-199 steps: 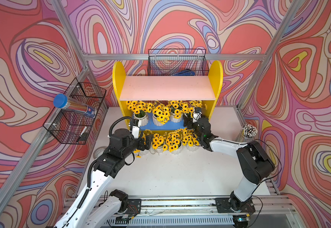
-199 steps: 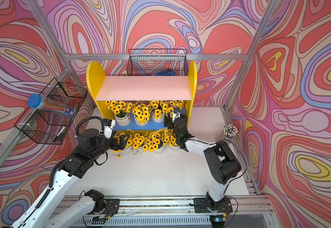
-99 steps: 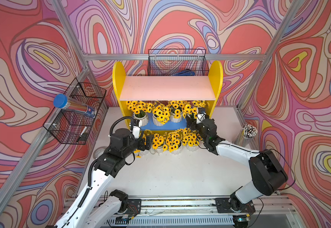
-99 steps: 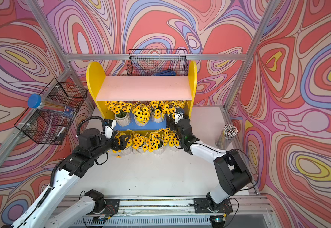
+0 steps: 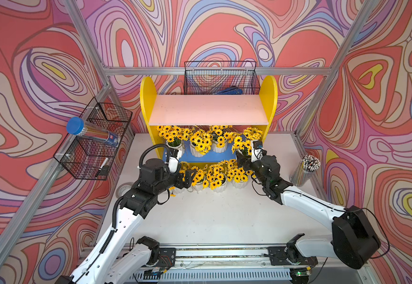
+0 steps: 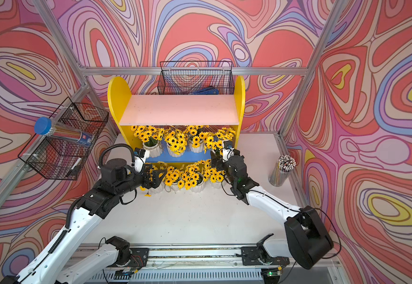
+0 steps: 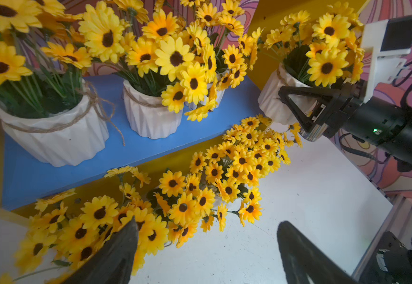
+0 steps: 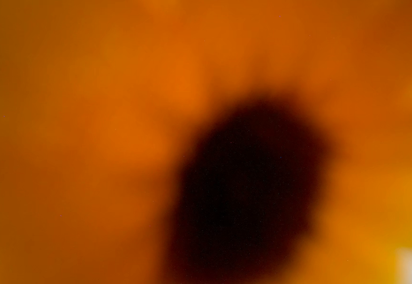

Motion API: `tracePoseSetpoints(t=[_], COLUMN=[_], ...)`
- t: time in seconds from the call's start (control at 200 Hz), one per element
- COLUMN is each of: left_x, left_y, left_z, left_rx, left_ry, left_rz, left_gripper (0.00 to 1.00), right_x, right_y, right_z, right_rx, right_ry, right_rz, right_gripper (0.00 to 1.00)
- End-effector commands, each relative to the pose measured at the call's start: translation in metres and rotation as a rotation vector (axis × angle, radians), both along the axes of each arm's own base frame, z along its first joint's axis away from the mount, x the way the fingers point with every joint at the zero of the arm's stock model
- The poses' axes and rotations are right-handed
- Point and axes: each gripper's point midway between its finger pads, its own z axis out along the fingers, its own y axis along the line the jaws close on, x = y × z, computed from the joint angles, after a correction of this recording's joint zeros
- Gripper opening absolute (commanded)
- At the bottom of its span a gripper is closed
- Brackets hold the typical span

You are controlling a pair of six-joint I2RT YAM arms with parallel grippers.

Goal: Take the sunflower pots off the shelves
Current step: Pick up the sunflower pot from the shelf, then place the sunflower pot at the center of the board.

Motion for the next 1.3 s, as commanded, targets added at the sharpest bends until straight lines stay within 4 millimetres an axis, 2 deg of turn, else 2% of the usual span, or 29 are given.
tracePoseSetpoints(t=[0.0,0.105,0.19,0.295,0.396,0.486,0.676,0.791,0.856,1.022,1.087,1.107,1.297], left_x=[-0.007,-0.011,-0.010,-0.004,0.003,0.009,0.016,0.014,0.008,-0.018,-0.031,-0.035,-0.059], left_y=[-0.017,-0.024,-0.022,-0.011,0.005,0.024,0.065,0.089,0.104,0.130,0.129,0.128,0.128], left_z=[0.002,0.001,0.001,-0.002,-0.002,-0.003,-0.002,0.005,0.006,-0.005,-0.010,-0.011,-0.009], left_rx=[-0.044,-0.052,-0.038,-0.003,0.038,0.086,0.162,0.202,0.207,0.181,0.139,0.123,0.065], left_ry=[0.003,0.007,0.002,-0.009,-0.029,-0.042,-0.028,-0.017,0.002,0.073,0.096,0.099,0.085], left_rz=[-0.099,-0.131,-0.116,-0.046,0.046,0.150,0.360,0.473,0.532,0.622,0.609,0.602,0.581], left_gripper=[0.90,0.90,0.90,0.90,0.90,0.92,0.93,0.93,0.94,0.94,0.94,0.94,0.94], right_x=[-0.024,-0.047,-0.064,-0.081,-0.097,-0.112,-0.157,-0.191,-0.204,-0.209,-0.207,-0.206,-0.200], right_y=[-0.001,0.004,0.009,0.022,0.043,0.070,0.148,0.206,0.232,0.280,0.295,0.301,0.339], right_z=[0.042,0.045,0.047,0.045,0.041,0.032,0.007,-0.019,-0.034,-0.074,-0.086,-0.099,-0.133], right_rx=[0.068,0.062,0.067,0.075,0.093,0.097,0.064,0.035,0.013,0.049,0.056,0.042,0.038], right_ry=[-0.101,-0.102,-0.104,-0.095,-0.087,-0.077,-0.057,-0.017,-0.007,0.064,0.070,0.085,0.126], right_rz=[0.016,0.044,0.078,0.133,0.215,0.286,0.477,0.614,0.666,0.754,0.768,0.772,0.801], right_gripper=[0.00,0.00,0.00,0.00,0.00,0.00,0.00,0.00,0.00,0.00,0.00,0.00,0.00])
